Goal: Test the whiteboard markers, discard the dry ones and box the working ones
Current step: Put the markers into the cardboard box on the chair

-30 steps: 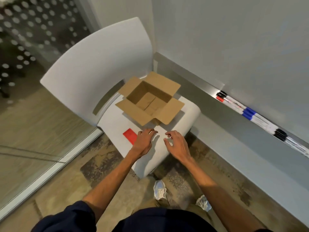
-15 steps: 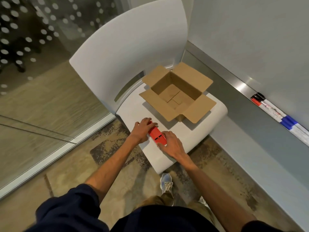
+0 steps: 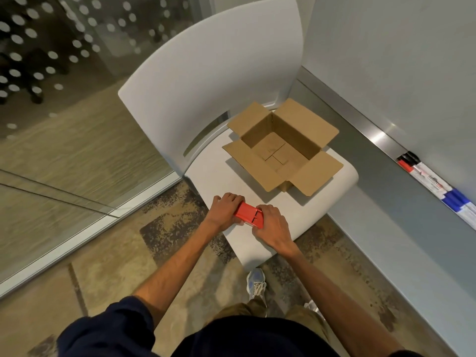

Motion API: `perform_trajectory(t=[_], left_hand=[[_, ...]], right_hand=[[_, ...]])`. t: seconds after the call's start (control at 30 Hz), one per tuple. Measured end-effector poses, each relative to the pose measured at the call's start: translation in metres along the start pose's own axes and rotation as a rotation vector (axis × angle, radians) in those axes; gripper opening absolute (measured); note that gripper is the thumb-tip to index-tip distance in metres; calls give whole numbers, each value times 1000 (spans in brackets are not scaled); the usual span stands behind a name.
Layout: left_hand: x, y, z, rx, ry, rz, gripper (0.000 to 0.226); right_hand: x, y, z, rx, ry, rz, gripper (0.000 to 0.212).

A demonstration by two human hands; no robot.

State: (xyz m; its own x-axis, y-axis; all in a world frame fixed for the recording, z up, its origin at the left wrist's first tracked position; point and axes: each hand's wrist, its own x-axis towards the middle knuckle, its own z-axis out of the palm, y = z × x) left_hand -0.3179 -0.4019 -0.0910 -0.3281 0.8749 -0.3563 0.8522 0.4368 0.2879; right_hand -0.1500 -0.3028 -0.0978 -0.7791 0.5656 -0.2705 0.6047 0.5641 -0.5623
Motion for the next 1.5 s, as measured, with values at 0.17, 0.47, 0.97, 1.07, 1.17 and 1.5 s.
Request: perform_trajectory(t=[0.17,0.47,0.97,1.07,1.17,1.5], left_hand=[[-3,28,11,-63,38,12,71],[6,112,29,-174,27,106,74],[27,266,37,-253,153,269,74],[33,287,36,-217,238,281,66],[40,311,31,-194,252,290,69],[79,339,-22,-125,410,364,60]], right_hand=[[-11,21,-20,10,48,23,54],[-61,82,-61,59,137,95,62],[-143,198,-147,121,298,135,41],[-148,215,-165,151,339,129,41],[-151,227,-182,139,391,85,40],[-120,230,-221,86,575,69,37]])
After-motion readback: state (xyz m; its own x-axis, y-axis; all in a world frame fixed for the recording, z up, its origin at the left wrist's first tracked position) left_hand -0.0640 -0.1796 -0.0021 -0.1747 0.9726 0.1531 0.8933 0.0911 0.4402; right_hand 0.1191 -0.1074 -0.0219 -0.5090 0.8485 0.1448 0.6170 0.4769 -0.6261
